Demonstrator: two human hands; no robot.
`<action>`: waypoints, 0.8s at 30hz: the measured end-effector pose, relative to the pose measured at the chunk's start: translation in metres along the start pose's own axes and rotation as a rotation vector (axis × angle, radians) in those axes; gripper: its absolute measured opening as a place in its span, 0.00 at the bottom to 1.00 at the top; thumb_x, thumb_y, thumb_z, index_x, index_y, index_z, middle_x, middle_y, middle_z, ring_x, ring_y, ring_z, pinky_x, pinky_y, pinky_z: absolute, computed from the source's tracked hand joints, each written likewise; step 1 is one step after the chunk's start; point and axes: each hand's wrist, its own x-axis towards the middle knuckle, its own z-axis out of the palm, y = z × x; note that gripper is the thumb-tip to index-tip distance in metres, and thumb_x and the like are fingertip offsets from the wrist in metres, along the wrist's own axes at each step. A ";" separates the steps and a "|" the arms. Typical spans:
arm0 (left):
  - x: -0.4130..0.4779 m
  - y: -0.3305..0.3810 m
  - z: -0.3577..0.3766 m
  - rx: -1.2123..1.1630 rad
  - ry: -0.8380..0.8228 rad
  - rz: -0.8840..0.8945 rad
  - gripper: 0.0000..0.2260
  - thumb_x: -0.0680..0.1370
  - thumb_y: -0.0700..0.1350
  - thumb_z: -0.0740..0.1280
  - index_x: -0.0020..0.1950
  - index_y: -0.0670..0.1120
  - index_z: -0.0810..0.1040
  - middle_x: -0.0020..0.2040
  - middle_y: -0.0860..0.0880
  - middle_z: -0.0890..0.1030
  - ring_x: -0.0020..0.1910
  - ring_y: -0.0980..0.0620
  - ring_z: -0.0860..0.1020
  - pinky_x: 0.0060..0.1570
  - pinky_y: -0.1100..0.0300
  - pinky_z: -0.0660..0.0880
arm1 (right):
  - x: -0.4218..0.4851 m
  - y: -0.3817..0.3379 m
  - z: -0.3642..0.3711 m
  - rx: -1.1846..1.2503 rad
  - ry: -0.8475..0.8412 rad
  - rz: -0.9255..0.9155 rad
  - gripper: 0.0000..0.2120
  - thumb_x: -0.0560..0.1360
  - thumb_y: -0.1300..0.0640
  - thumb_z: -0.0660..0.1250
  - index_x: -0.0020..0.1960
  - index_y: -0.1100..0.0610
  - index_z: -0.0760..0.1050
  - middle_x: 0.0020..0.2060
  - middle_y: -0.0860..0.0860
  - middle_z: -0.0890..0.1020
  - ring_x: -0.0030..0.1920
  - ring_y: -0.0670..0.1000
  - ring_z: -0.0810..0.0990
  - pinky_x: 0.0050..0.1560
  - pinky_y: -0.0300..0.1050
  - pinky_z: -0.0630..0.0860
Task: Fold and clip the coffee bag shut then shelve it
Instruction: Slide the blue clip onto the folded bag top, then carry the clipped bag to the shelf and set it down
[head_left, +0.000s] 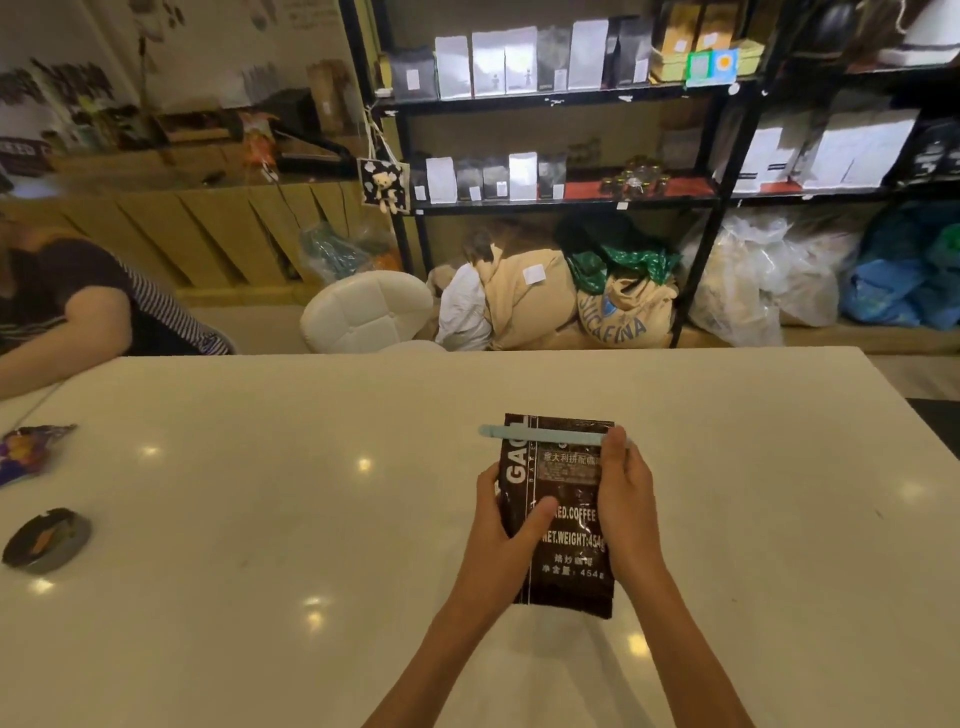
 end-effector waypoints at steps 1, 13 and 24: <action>0.000 -0.002 0.000 0.012 0.010 0.013 0.20 0.76 0.49 0.70 0.60 0.66 0.64 0.58 0.54 0.79 0.54 0.55 0.82 0.53 0.51 0.82 | -0.006 -0.002 -0.002 0.011 -0.035 0.029 0.27 0.74 0.34 0.53 0.63 0.51 0.69 0.50 0.51 0.83 0.47 0.49 0.85 0.43 0.42 0.81; -0.026 -0.001 0.133 0.035 -0.415 0.048 0.19 0.82 0.47 0.59 0.73 0.52 0.61 0.56 0.61 0.78 0.51 0.67 0.81 0.46 0.68 0.79 | -0.077 0.020 -0.137 -0.229 0.577 -0.060 0.18 0.81 0.45 0.54 0.55 0.53 0.79 0.43 0.48 0.85 0.42 0.42 0.84 0.40 0.36 0.79; -0.082 0.008 0.326 0.098 -0.692 0.055 0.08 0.82 0.51 0.56 0.60 0.54 0.70 0.49 0.49 0.82 0.42 0.47 0.84 0.22 0.57 0.77 | -0.115 0.006 -0.355 0.047 0.569 0.020 0.23 0.77 0.36 0.48 0.59 0.44 0.75 0.48 0.45 0.84 0.45 0.41 0.85 0.44 0.36 0.77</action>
